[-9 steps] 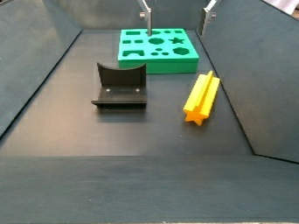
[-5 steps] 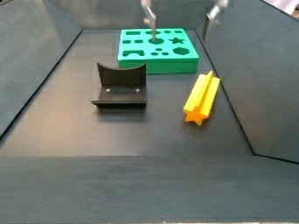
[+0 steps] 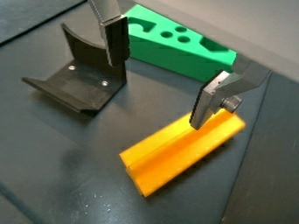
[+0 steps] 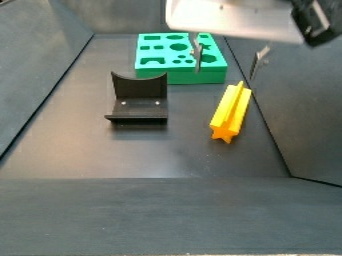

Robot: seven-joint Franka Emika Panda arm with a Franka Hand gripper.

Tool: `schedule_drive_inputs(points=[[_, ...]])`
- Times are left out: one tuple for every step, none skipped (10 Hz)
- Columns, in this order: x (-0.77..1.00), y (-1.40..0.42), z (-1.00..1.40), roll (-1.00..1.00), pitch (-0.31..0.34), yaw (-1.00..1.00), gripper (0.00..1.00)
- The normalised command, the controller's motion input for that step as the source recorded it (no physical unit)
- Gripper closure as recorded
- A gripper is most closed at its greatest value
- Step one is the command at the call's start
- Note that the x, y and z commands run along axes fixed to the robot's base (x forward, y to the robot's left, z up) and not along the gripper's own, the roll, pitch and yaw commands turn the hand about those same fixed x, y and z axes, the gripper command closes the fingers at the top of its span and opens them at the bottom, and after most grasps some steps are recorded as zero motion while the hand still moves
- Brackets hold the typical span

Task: Pick up the star object. Move up. Place the star object on the fixture. Regrasp the star object. Move to above the board. Insert the star object.
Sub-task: Pick up the star object.

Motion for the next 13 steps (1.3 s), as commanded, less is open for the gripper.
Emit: schedule_drive_inputs(points=[[-0.08, 0.00, -0.59, 0.19, -0.239, -0.25, 0.00], [-0.13, 0.00, -0.64, 0.18, -0.230, -0.16, 0.00], [-0.12, 0.00, -0.64, 0.20, -0.220, -0.15, 0.00], [-0.11, 0.00, -0.64, 0.21, -0.214, -0.14, 0.00], [-0.07, 0.00, -0.60, 0.21, -0.186, -0.12, 0.00], [-0.07, 0.00, -0.55, 0.18, -0.163, -0.12, 0.00], [-0.05, 0.00, -0.51, 0.17, -0.136, -0.10, 0.00], [0.00, 0.36, -0.33, 0.01, 0.000, 0.00, 0.00], [0.00, 0.37, -0.34, 0.04, 0.000, 0.00, 0.00], [0.00, 0.16, -0.31, 0.07, 0.000, 0.00, 0.00], [0.00, 0.06, -0.16, 0.04, 0.000, -0.03, 0.00], [0.00, 0.04, -0.06, 0.00, 0.000, -0.03, 0.00], [0.00, 0.00, -0.17, 0.06, 0.000, -0.04, 0.00]])
